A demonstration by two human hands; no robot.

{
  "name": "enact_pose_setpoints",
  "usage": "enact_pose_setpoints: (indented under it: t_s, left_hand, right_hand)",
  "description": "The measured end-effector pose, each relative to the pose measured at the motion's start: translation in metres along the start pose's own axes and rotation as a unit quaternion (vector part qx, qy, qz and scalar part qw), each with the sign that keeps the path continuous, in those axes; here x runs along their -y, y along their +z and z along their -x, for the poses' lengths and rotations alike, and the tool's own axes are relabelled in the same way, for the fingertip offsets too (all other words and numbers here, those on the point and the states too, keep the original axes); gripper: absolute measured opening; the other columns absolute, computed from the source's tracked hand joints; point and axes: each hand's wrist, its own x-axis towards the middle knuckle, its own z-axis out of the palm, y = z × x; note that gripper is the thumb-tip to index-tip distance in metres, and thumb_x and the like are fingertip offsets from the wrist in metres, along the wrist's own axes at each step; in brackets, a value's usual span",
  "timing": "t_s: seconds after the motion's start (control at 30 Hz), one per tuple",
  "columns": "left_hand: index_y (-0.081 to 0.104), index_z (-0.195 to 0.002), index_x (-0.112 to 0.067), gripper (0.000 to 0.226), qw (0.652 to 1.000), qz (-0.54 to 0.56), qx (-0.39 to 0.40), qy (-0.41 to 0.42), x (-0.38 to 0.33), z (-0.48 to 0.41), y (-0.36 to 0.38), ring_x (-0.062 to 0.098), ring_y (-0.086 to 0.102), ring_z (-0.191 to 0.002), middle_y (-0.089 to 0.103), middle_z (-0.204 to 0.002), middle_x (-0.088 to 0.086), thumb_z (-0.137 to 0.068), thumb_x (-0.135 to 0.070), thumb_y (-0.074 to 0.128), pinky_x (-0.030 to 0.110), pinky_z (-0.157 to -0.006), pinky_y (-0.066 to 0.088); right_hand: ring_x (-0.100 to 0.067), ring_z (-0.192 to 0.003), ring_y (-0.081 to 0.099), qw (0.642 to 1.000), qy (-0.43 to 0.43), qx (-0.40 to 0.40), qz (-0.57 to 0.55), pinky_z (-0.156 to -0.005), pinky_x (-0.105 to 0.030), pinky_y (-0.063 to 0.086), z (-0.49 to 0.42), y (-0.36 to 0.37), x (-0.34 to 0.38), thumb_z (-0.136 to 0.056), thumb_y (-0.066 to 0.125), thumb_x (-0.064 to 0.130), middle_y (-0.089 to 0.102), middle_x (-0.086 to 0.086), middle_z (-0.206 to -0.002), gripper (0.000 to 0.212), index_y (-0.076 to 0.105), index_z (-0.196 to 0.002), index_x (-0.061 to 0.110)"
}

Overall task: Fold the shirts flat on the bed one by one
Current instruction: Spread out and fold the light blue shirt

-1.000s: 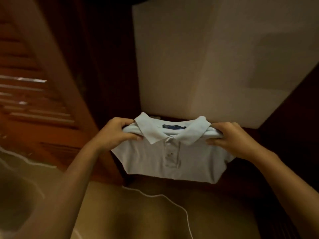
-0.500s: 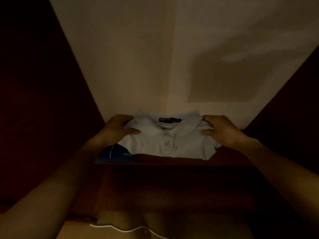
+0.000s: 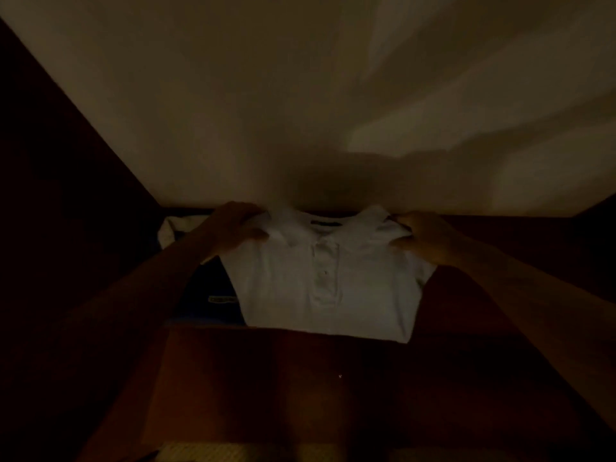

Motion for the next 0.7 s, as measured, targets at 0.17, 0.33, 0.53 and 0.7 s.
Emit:
enact_pose_setpoints:
  t_s: [0.17,0.33,0.53,0.7]
  left_hand:
    - [0.002,-0.16,-0.017,0.087,0.992,-0.115,-0.011,-0.051,0.049,-0.072,0.109,0.029,0.001,-0.153,0.0,-0.167,0.007,-0.097,-0.055,0.049,0.049,-0.123,0.002]
    - [-0.012,-0.157,-0.021,0.091,0.981,-0.185,-0.03,-0.043,0.084,-0.082,0.19,0.029,-0.016,-0.152,-0.025,-0.16,0.003,-0.09,-0.077,0.012,0.047,-0.121,-0.014]
    - [0.008,-0.16,-0.022,0.084,0.968,-0.203,-0.149,0.02,0.095,-0.077,0.206,0.03,-0.003,-0.154,-0.002,-0.167,0.008,-0.092,-0.07,0.012,0.049,-0.124,-0.001]
    - [0.004,-0.16,-0.021,0.082,0.97,-0.204,-0.135,0.007,0.093,-0.067,0.21,0.03,-0.006,-0.154,-0.007,-0.167,0.008,-0.094,-0.068,0.013,0.049,-0.124,-0.003]
  right_hand:
    - [-0.035,-0.147,0.025,0.995,0.085,-0.021,0.05,-0.117,-0.052,0.025,-0.076,0.105,-0.025,-0.101,0.042,0.052,0.021,-0.014,-0.162,0.066,0.02,-0.158,0.024]
    - [-0.041,-0.151,-0.005,0.991,0.077,-0.046,0.103,-0.12,-0.055,0.004,-0.074,0.198,-0.044,-0.099,0.025,0.064,-0.012,-0.015,-0.165,0.068,0.001,-0.157,0.04]
    - [-0.042,-0.15,-0.01,0.982,0.057,-0.135,0.116,-0.12,-0.053,-0.002,-0.08,0.22,-0.055,-0.092,0.027,0.071,-0.015,-0.017,-0.164,0.072,0.004,-0.155,0.047]
    - [-0.041,-0.151,-0.006,0.981,0.047,-0.124,0.139,-0.121,-0.054,0.005,-0.07,0.218,-0.056,-0.092,0.028,0.071,-0.012,-0.017,-0.165,0.073,0.004,-0.156,0.044]
